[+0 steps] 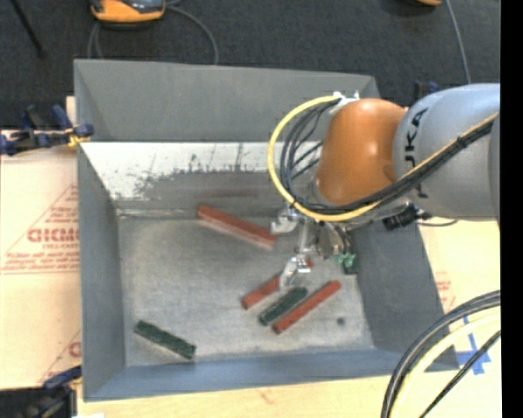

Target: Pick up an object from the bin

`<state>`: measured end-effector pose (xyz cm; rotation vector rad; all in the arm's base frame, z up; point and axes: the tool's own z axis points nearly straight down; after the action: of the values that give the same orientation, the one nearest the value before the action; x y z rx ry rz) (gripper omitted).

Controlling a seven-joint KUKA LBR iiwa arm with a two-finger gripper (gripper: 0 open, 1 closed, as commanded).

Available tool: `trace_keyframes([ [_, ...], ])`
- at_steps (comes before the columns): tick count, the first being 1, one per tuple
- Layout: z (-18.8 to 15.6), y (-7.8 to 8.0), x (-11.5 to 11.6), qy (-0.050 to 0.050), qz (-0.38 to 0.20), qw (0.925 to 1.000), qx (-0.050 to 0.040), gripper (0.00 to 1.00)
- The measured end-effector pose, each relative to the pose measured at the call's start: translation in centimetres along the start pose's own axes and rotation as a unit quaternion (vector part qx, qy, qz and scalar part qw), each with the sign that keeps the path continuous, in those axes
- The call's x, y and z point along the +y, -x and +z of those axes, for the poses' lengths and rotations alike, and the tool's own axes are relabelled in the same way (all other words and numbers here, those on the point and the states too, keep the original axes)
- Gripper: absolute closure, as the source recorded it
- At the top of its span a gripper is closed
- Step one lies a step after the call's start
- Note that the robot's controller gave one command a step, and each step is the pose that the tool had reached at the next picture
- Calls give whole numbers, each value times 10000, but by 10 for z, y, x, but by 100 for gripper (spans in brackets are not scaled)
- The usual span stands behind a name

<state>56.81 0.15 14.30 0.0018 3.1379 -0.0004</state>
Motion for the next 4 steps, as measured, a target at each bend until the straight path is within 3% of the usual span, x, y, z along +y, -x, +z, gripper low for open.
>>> trace_keyframes([
  [1,0,0,0,0,0,10000,0,0],
  [2,56,-29,-7,9,-720,9974,-19,100],
  [3,56,-29,-7,9,-720,9974,-19,100],
  [4,54,-30,-7,9,-726,9973,59,100],
])
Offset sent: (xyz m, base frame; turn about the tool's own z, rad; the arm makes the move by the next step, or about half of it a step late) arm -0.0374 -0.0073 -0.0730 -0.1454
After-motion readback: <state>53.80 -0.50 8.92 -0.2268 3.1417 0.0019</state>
